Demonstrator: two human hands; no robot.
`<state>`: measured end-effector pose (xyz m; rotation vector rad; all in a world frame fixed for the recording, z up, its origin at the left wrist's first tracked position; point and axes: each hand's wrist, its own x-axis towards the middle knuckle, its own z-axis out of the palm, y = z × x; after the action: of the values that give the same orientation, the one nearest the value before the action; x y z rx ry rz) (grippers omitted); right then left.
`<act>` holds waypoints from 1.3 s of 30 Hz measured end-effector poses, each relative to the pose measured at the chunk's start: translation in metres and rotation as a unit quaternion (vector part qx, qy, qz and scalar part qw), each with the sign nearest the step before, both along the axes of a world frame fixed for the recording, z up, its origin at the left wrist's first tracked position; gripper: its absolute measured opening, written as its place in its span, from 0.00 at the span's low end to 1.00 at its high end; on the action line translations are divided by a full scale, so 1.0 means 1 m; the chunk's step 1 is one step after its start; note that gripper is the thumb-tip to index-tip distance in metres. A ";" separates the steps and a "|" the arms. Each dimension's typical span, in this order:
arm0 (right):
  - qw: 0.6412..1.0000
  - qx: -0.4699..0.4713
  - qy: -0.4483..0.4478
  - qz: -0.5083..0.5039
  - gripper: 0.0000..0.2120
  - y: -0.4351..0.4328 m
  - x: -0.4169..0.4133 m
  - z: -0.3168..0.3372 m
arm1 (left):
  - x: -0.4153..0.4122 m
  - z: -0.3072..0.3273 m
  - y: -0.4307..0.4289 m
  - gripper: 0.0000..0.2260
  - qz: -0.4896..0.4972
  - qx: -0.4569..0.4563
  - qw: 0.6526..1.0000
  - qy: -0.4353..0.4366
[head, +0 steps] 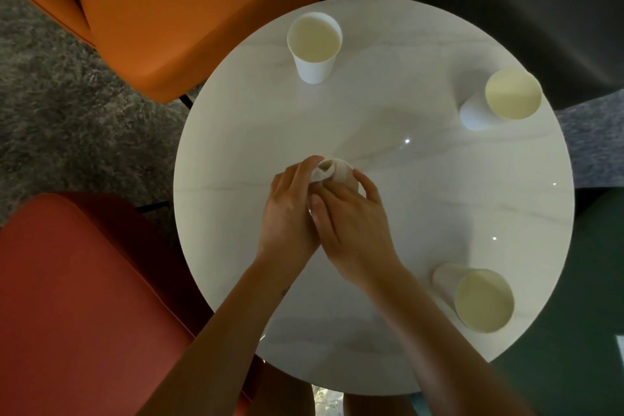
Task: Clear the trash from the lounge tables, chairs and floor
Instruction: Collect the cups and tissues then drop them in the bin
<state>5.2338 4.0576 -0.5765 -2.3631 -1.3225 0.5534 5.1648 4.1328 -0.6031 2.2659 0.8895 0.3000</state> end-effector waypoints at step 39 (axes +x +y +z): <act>0.945 0.198 0.119 -0.233 0.30 0.119 0.099 -0.043 | 0.070 0.064 0.105 0.35 0.116 -0.067 0.981 -0.140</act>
<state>5.3325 4.1764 -0.6193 -2.0863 -0.6564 0.3700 5.2350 4.2374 -0.5392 1.9382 0.9914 0.6283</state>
